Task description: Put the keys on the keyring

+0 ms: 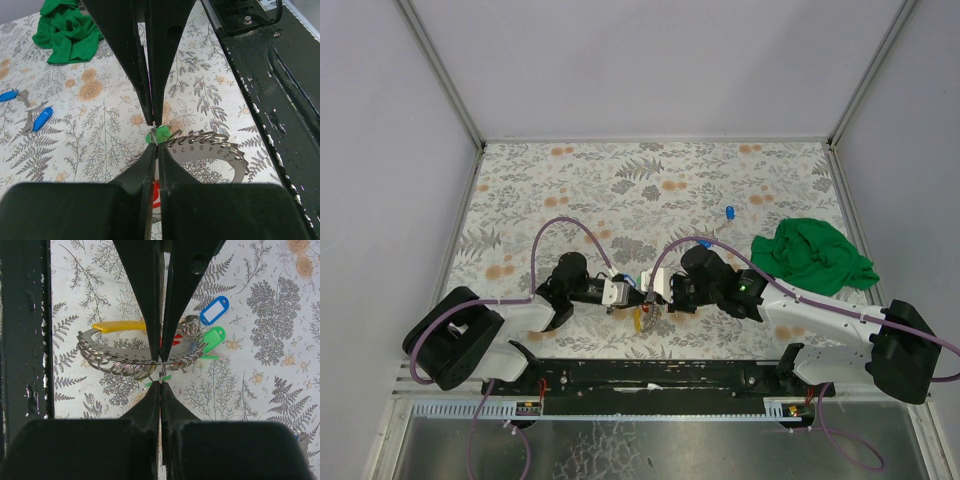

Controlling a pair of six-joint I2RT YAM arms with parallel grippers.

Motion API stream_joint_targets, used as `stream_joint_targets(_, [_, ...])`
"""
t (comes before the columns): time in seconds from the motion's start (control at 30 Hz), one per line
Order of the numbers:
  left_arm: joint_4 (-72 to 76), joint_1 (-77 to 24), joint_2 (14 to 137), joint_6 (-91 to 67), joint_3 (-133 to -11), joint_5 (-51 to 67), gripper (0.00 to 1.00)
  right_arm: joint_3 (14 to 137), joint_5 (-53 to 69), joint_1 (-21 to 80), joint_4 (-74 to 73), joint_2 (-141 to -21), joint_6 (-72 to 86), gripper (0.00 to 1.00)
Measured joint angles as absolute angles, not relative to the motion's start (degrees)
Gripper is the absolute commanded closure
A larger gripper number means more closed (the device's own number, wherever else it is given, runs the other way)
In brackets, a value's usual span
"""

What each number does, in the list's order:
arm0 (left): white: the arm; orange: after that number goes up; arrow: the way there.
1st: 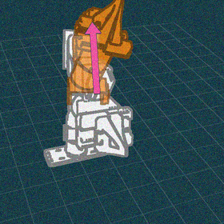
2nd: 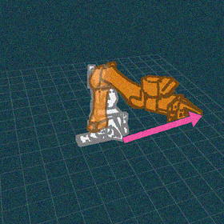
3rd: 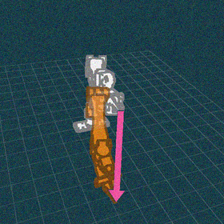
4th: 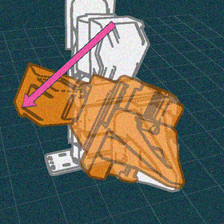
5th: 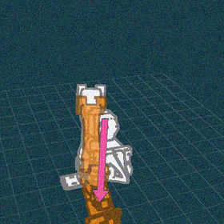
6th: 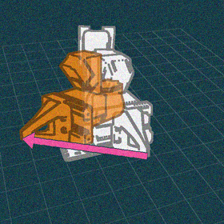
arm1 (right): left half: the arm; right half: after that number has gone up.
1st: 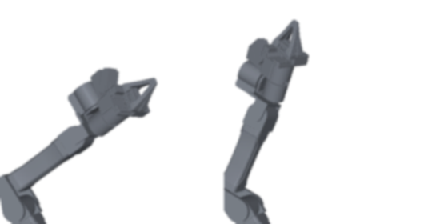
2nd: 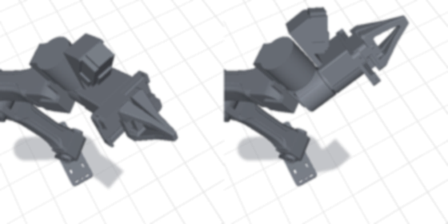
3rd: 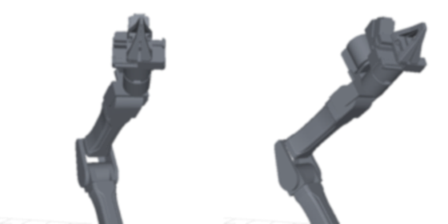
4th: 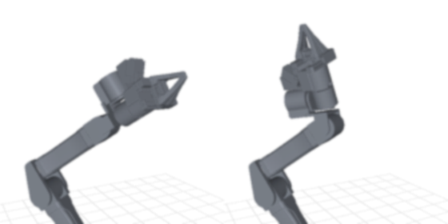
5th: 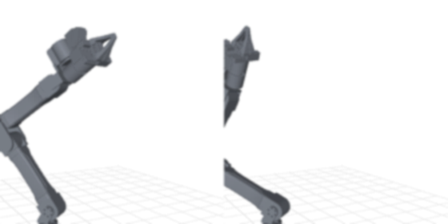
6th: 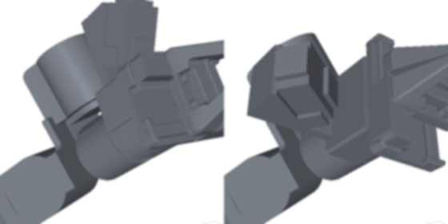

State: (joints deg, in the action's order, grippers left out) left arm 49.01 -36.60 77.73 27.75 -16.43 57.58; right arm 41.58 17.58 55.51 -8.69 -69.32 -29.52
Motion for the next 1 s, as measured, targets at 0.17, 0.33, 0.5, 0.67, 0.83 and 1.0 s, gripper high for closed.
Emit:
stream_joint_targets(0.17, [48.8,-36.6,77.7,27.8,-16.6,57.6,1.0,41.6,17.4,55.5,-8.7,-69.3,-29.5,1.0])
stream_joint_targets(0.33, [48.8,-36.6,77.7,27.9,-16.7,57.6,1.0,41.6,16.7,55.5,-8.9,-69.3,-29.3,1.0])
stream_joint_targets(0.5, [48.3,-36.6,77.7,28.1,-16.8,57.6,1.0,41.6,15.7,55.5,-9.7,-69.3,-29.3,1.0])
stream_joint_targets(0.67, [47.5,-36.6,77.7,28.2,-16.9,57.6,1.0,41.6,15.5,55.5,-9.8,-69.3,-29.3,1.0])
stream_joint_targets(0.83, [46.9,-36.6,77.7,28.2,-17.0,57.6,1.0,41.6,15.7,55.5,-9.8,-69.3,-29.3,1.0])
stream_joint_targets(1.0, [46.6,-36.6,77.7,28.2,-17.0,57.6,1.0,41.6,16.1,55.5,-9.8,-69.3,-29.3,1.0])
